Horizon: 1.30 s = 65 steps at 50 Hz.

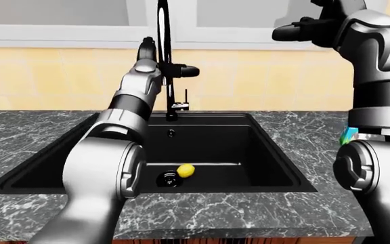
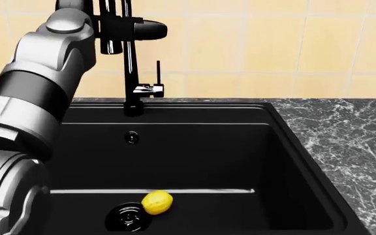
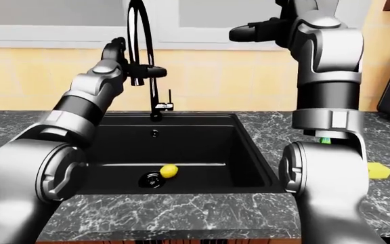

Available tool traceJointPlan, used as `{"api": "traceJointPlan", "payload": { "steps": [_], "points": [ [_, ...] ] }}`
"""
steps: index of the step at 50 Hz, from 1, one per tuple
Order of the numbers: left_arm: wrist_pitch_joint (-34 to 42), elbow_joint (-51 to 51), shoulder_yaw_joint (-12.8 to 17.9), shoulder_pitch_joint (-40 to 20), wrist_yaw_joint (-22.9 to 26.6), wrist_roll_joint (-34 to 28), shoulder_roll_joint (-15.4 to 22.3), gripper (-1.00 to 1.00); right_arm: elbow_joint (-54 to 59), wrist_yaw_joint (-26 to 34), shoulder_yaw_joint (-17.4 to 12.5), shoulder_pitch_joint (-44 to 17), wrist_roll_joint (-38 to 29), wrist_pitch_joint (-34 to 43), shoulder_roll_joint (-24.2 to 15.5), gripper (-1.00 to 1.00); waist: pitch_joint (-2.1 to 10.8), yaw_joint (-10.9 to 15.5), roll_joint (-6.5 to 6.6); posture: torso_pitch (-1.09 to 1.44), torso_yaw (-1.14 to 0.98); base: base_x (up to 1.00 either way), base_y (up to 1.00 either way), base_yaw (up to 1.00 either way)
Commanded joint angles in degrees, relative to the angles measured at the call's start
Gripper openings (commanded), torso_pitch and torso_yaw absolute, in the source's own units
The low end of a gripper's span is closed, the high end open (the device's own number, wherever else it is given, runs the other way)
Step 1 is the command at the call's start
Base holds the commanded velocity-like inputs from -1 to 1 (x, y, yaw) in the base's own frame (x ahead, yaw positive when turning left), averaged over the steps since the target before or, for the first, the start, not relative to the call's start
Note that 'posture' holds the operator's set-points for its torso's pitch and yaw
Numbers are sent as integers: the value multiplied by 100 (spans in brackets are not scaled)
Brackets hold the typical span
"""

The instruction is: Turn the sink spout to the right.

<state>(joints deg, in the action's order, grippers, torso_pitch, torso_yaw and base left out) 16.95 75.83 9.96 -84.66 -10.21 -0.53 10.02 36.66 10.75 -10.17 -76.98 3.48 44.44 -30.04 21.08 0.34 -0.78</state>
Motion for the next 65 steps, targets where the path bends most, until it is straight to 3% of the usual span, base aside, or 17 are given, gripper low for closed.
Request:
{"api": "traceJointPlan", "payload": {
  "steps": [1,27,65],
  "points": [
    [-185,-232,-14,-229,-18,12,36,100,-175,-15,-25,-196,7,-131,-54,100,45,1,-19,-61,0,0,0,0],
    [-234,-297,-210,-246,-119,92,-565,100,-431,-9,-70,-40,62,-2,-122,100,44,12,-77,-61,0,0,0,0],
    [-80,-392,-311,-511,-304,321,-1159,100,-818,40,-140,78,121,299,-304,100,39,22,-147,-61,0,0,0,0]
  ]
}}
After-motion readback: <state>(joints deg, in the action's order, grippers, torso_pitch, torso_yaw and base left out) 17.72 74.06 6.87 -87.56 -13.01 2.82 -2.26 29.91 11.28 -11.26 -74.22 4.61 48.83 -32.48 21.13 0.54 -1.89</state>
